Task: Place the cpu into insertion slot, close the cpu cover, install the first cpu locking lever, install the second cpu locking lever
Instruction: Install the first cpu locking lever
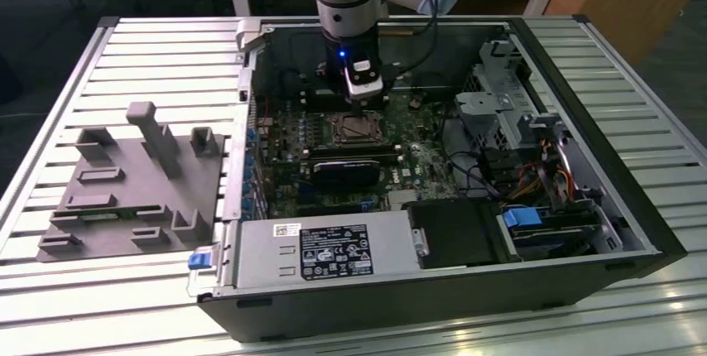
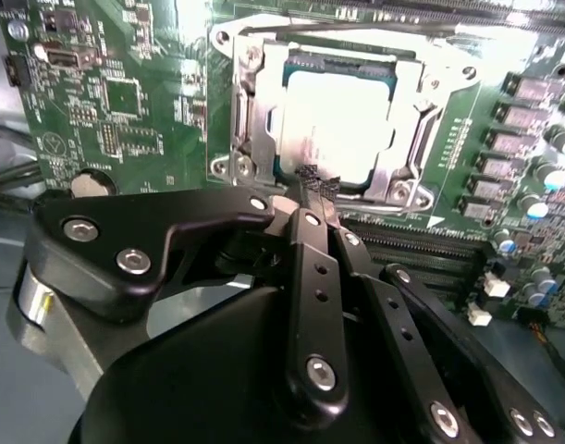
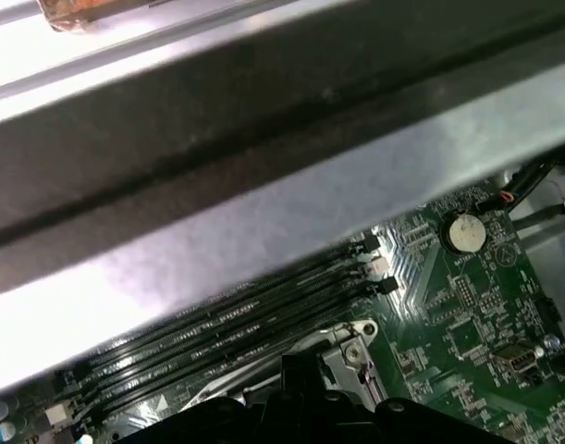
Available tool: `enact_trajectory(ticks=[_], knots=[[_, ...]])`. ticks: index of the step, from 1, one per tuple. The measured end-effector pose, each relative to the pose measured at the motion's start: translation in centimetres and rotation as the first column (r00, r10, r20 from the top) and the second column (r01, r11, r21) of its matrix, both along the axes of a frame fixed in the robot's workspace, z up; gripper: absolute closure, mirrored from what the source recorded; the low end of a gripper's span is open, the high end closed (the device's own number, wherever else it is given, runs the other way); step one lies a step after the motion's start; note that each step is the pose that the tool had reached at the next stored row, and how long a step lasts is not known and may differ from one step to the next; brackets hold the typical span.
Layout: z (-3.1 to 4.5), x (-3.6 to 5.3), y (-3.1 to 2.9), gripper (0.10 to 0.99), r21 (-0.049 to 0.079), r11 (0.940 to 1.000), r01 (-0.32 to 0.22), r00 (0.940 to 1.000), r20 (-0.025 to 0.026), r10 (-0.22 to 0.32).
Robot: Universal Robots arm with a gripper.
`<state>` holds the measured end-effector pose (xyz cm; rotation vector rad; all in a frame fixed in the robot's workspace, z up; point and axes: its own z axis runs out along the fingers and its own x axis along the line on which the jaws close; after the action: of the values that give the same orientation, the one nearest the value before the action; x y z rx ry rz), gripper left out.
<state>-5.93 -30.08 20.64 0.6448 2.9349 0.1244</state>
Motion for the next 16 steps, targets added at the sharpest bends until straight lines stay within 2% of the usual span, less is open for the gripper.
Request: enact_trajectory(ticks=[5, 11, 16], knots=[[0.02, 0.00, -0.47, 0.984, -0.003, 1.0000, 0.000, 1.0000, -0.0001, 0.000], [0.02, 0.00, -1.71, 0.984, -0.003, 1.0000, 0.000, 1.0000, -0.0001, 0.000], [0.06, -0.01, -1.94, 0.984, -0.004, 1.0000, 0.000, 1.0000, -0.0003, 0.000]])
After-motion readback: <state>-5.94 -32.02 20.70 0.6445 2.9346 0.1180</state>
